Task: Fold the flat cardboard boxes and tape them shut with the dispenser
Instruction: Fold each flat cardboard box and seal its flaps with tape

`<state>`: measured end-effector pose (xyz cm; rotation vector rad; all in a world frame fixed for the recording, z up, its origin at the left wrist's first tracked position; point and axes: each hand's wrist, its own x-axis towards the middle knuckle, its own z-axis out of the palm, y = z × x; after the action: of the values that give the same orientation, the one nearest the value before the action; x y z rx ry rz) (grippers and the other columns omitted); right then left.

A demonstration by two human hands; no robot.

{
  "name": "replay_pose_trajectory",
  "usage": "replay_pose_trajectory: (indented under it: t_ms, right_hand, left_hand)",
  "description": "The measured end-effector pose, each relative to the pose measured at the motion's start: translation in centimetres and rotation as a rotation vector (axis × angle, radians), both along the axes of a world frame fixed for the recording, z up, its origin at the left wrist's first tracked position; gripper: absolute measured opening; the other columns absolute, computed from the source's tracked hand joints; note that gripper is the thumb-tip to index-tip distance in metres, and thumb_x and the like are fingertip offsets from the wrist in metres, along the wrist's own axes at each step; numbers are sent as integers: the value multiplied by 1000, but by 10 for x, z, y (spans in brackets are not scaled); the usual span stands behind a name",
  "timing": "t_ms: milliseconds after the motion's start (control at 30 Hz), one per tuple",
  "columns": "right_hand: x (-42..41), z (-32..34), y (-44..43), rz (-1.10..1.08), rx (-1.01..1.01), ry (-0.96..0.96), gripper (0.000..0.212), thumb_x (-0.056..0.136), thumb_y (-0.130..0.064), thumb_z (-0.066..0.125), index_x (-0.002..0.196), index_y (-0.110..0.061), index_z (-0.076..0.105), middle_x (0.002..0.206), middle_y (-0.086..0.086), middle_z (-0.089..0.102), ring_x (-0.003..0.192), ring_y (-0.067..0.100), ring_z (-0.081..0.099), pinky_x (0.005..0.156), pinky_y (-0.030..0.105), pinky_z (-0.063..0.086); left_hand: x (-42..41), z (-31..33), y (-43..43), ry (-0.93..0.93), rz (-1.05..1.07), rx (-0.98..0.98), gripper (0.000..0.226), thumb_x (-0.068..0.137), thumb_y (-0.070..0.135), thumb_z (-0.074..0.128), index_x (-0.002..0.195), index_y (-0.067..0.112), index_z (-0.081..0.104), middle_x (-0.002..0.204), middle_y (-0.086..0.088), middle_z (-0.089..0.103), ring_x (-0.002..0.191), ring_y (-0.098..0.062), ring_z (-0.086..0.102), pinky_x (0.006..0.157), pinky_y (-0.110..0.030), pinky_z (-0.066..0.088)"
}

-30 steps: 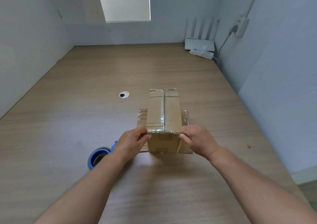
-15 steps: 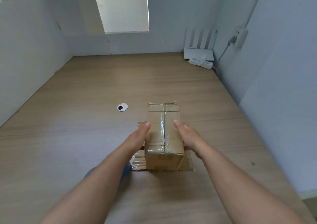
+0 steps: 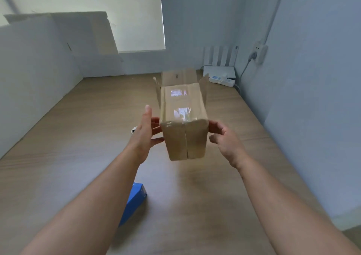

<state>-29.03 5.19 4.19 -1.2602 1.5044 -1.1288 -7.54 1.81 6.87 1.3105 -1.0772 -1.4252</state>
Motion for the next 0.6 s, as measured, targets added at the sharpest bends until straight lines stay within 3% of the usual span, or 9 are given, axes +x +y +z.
replay_pose_trajectory:
  t_ms: [100, 167, 233, 267, 333, 400, 500, 567, 600]
  right_hand:
    - [1, 2, 13, -133, 37, -100, 32, 89, 5, 40, 83, -16, 64, 92, 5, 66, 92, 21, 59, 81, 37, 51]
    - [4, -2, 23, -134, 94, -132, 26, 93, 0, 39, 86, -14, 60, 91, 9, 66, 91, 25, 62, 86, 48, 51]
    - [7, -10, 33, -107, 134, -86, 22, 95, 2, 41, 97, -12, 58, 93, 11, 65, 88, 27, 61, 88, 52, 50]
    - [9, -14, 39, -93, 146, -73, 23, 94, 4, 42, 98, -13, 57, 91, 9, 64, 83, 24, 60, 88, 52, 51]
    - [12, -25, 48, -68, 193, -71, 22, 98, -3, 40, 97, -16, 57, 95, 9, 63, 80, 18, 58, 86, 49, 52]
    - [15, -29, 57, -67, 251, -81, 27, 103, -24, 35, 105, -16, 60, 107, 13, 64, 90, 21, 59, 86, 47, 53]
    - [16, -29, 65, -95, 248, -94, 70, 89, -69, 31, 129, -18, 56, 129, 6, 59, 119, 23, 54, 103, 48, 45]
    - [19, -26, 68, -97, 157, -56, 74, 89, -70, 31, 139, -18, 47, 141, -1, 49, 133, 18, 42, 112, 33, 29]
    - [21, -25, 70, -109, 117, 5, 65, 95, -61, 31, 139, -16, 47, 140, -2, 50, 134, 16, 41, 107, 25, 26]
  left_hand:
    - [2, 0, 18, -2, -8, 52, 75, 90, 72, 21, 113, 10, 57, 105, -11, 67, 102, -25, 63, 81, -42, 55]
    - [2, -11, 31, -44, -59, 93, 73, 87, 74, 18, 116, 22, 59, 107, -11, 68, 105, -26, 63, 90, -48, 52]
    - [2, -22, 46, -77, -88, 121, 64, 88, 73, 17, 101, 30, 63, 98, -5, 71, 101, -23, 64, 93, -47, 51]
    - [2, -27, 52, -102, -99, 146, 63, 89, 72, 17, 98, 32, 64, 94, -3, 72, 99, -21, 65, 91, -45, 53]
    - [4, -38, 62, -143, -134, 195, 73, 87, 75, 18, 110, 26, 67, 94, -2, 74, 98, -20, 66, 86, -42, 56]
    - [7, -44, 68, -189, -181, 240, 81, 82, 81, 25, 131, 25, 57, 114, -3, 68, 106, -20, 62, 83, -40, 58]
    - [10, -47, 73, -270, -200, 247, 78, 83, 77, 37, 144, 30, 38, 143, 1, 45, 121, -22, 49, 87, -39, 57]
    - [7, -46, 77, -321, -192, 207, 74, 86, 71, 39, 146, 28, 33, 149, 1, 38, 127, -23, 44, 86, -35, 57]
    - [6, -45, 79, -340, -190, 185, 74, 88, 69, 38, 149, 27, 30, 152, 2, 34, 131, -23, 41, 83, -32, 56]
